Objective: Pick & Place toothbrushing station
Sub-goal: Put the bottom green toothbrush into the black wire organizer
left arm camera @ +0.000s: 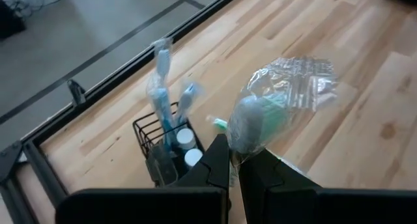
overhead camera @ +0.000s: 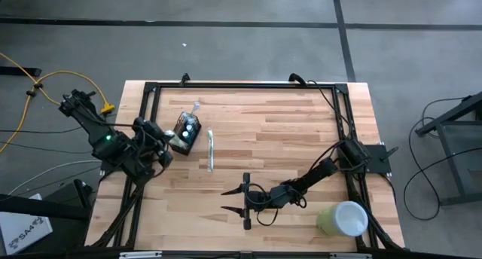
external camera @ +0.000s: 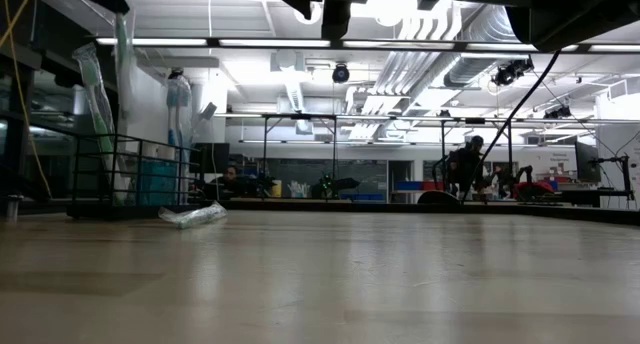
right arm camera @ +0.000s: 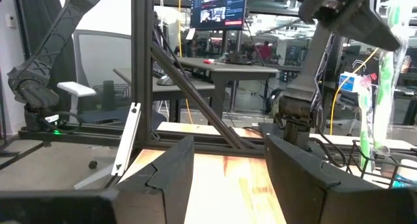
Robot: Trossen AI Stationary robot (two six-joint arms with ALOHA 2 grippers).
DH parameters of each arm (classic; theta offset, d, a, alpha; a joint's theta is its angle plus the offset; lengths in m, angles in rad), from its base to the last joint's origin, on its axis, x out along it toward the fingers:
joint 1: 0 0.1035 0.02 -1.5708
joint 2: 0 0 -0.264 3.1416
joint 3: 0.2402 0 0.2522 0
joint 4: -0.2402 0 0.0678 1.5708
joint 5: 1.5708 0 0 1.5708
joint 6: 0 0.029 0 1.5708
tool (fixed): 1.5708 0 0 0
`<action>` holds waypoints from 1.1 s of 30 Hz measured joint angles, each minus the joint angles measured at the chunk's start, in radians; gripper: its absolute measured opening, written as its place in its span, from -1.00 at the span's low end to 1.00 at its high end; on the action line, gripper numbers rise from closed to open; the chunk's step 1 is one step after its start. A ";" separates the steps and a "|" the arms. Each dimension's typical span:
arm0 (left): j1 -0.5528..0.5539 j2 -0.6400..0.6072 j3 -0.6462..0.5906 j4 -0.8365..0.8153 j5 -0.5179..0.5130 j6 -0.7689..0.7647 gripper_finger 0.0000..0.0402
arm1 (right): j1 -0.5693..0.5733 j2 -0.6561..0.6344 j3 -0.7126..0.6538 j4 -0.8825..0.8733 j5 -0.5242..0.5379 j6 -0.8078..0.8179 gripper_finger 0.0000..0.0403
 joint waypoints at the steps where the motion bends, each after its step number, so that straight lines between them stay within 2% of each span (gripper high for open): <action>1: 0.002 -0.002 -0.007 -0.006 0.001 -0.013 -0.98 | 0.000 0.000 0.000 0.000 0.000 0.001 -0.11; 12: 0.004 -0.115 -0.030 -0.017 -0.014 -0.052 -0.98 | 0.002 0.000 0.000 0.000 -0.001 0.002 -0.11; 20: 0.004 -0.188 -0.164 -0.017 -0.034 -0.152 -0.98 | 0.006 0.000 0.000 0.000 -0.003 0.002 -0.11; 33: 0.002 -0.193 -0.324 0.015 0.004 -0.283 -0.98 | 0.006 0.000 0.000 0.000 -0.003 0.002 -0.11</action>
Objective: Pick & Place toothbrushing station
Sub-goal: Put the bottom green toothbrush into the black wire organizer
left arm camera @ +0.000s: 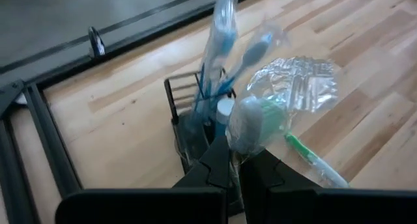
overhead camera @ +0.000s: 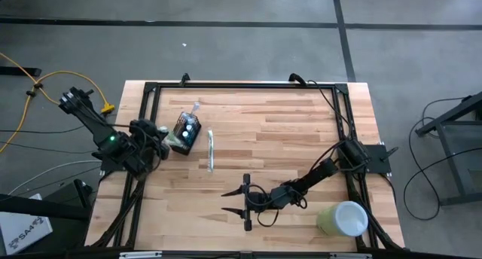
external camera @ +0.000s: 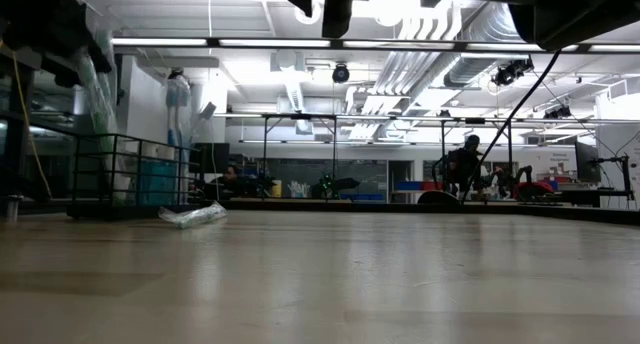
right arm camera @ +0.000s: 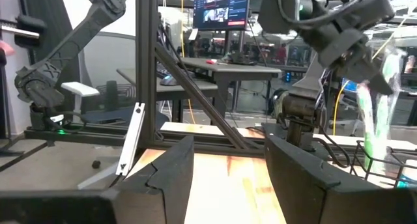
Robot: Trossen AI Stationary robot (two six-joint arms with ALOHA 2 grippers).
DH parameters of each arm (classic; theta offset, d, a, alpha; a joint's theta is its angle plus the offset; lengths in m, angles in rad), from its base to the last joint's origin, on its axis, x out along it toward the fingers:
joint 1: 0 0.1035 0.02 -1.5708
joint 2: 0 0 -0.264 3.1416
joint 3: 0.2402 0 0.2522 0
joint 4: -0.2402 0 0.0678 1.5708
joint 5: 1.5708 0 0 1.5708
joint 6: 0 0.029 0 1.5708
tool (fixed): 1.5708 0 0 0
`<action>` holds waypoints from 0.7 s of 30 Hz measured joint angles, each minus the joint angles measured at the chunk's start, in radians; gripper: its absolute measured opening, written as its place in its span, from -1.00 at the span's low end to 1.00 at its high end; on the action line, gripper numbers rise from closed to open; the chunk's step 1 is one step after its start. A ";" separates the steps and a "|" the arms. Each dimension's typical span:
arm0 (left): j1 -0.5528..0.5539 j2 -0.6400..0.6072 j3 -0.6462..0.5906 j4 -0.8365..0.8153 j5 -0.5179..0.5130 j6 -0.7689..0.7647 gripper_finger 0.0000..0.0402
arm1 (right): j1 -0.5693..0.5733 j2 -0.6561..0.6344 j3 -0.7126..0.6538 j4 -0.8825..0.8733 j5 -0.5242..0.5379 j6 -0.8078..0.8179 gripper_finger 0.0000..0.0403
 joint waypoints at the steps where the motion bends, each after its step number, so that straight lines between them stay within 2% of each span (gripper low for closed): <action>1: 0.000 0.000 -0.013 0.012 0.007 -0.005 -0.98 | 0.000 0.000 0.000 0.000 0.000 0.000 -0.11; 7: 0.001 0.000 -0.081 0.093 0.016 -0.003 -0.98 | 0.000 0.000 0.000 0.000 0.000 0.000 -0.11; 16: 0.015 0.000 -0.123 0.131 0.030 -0.009 -0.98 | -0.001 0.000 0.000 0.001 0.000 0.000 -0.11; 21: 0.057 0.000 -0.126 0.161 0.095 0.035 -0.86 | -0.001 0.000 0.000 0.001 0.000 0.000 -0.11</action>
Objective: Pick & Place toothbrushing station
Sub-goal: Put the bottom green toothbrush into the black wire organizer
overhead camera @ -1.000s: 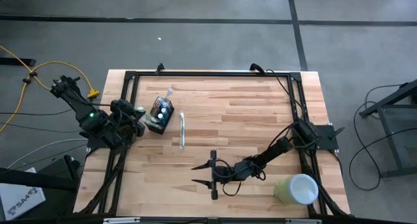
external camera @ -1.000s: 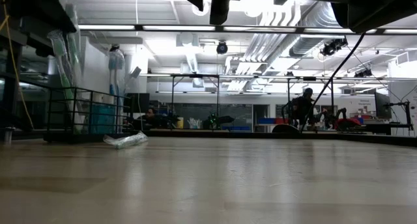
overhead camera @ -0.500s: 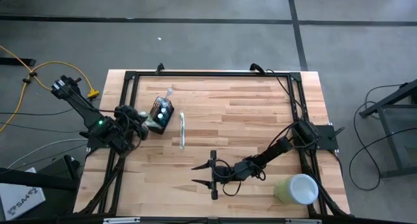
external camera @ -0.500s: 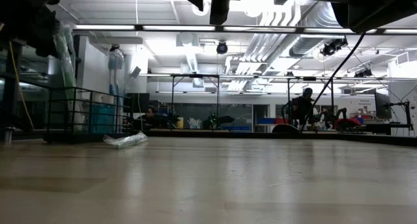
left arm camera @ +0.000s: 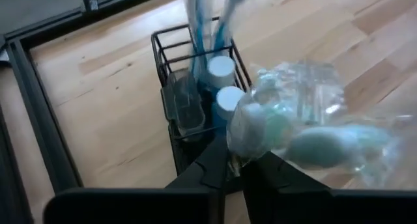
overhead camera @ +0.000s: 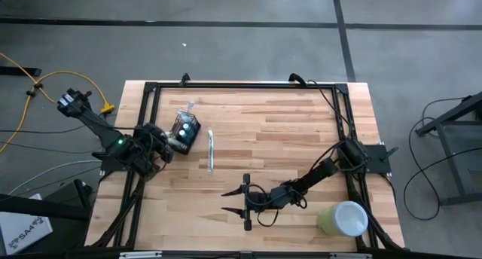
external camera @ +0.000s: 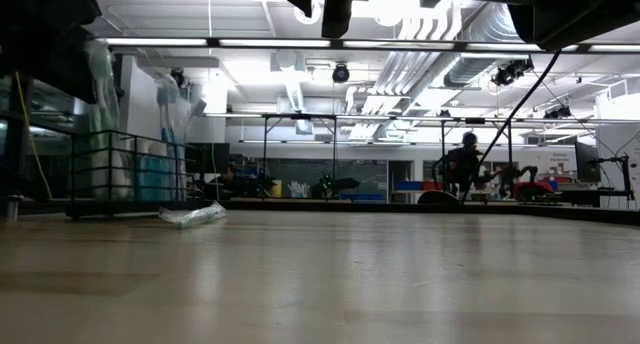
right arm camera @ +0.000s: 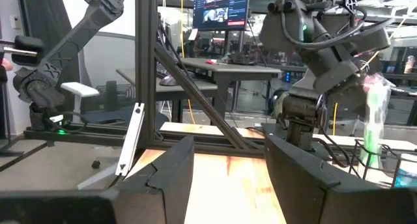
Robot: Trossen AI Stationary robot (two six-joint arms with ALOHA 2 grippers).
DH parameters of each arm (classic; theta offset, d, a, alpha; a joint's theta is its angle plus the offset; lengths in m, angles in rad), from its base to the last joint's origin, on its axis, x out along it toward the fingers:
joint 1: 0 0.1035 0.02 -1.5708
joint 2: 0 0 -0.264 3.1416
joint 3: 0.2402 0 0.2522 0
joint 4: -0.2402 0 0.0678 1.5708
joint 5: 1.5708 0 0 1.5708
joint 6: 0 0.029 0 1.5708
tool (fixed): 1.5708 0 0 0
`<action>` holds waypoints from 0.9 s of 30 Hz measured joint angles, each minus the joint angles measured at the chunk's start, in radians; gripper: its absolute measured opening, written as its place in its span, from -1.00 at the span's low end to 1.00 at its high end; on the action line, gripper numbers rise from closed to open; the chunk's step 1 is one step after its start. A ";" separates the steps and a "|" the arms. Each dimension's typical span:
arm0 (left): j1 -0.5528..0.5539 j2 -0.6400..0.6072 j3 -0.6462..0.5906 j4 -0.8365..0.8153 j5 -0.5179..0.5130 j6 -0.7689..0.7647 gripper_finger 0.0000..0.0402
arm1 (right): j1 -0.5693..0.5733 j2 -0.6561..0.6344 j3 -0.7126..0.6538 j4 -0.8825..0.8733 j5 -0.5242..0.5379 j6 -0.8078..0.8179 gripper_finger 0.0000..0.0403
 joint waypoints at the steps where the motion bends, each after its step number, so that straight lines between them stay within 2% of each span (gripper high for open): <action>1: 0.009 0.000 0.000 0.013 0.005 0.023 -0.82 | 0.000 0.000 0.000 0.000 0.000 0.000 -0.11; 6: 0.047 0.000 0.000 0.103 0.011 0.157 -0.71 | 0.000 0.000 0.000 0.000 0.000 0.000 -0.11; 15: 0.099 -0.007 0.000 0.178 0.010 0.296 -0.69 | 0.000 0.000 0.000 0.000 0.000 0.000 -0.11; 27: 0.102 -0.139 0.000 0.264 0.007 0.426 -0.66 | 0.000 0.000 0.000 0.000 0.000 0.000 -0.11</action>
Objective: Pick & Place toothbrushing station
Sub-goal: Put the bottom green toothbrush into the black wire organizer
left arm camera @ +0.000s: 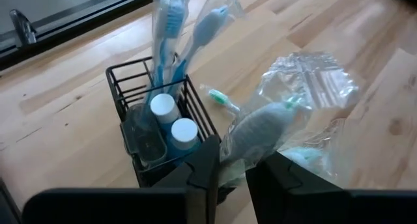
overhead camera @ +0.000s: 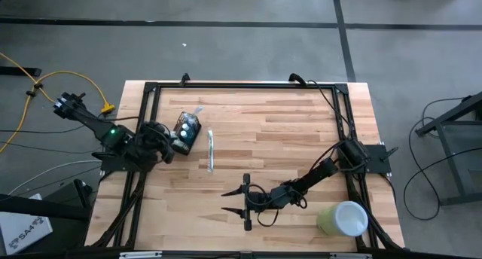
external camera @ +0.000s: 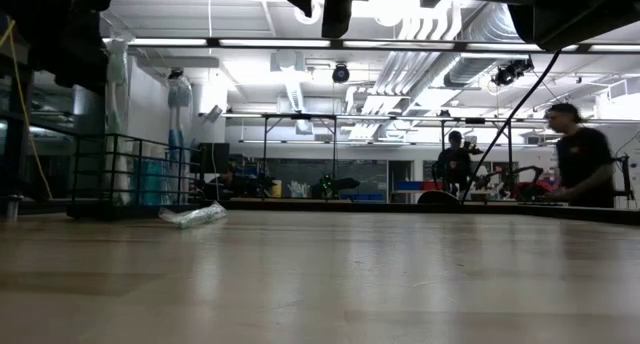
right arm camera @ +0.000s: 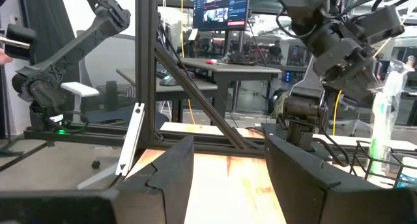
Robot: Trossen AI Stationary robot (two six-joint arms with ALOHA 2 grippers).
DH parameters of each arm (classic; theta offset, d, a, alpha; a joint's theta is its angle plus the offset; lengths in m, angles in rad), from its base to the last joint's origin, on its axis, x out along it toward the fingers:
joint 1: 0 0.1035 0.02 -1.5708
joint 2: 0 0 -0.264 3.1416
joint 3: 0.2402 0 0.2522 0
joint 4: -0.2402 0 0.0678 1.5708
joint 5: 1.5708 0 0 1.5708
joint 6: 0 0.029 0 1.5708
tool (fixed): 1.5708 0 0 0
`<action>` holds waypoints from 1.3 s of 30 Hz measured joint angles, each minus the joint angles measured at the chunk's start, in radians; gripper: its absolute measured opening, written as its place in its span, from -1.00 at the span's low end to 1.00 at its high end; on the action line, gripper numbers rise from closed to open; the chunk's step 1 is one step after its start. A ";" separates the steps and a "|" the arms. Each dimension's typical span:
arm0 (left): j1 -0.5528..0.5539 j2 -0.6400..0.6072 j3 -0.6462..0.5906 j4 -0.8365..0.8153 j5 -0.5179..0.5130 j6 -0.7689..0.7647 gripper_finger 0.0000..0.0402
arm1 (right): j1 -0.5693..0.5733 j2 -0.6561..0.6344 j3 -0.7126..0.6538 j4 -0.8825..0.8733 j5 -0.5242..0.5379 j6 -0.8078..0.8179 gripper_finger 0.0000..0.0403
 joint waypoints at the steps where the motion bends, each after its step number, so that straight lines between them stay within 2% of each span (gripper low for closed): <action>1: 0.000 -0.004 0.000 0.001 0.001 0.003 -0.66 | 0.000 0.000 0.000 0.000 0.000 0.000 -0.11; 31: 0.000 0.013 -0.006 -0.015 0.063 0.029 -0.65 | 0.000 0.000 0.000 0.000 0.000 0.000 -0.11; 39: 0.000 0.013 -0.006 -0.015 0.074 0.052 -0.45 | 0.000 0.000 0.000 0.000 0.000 0.000 -0.11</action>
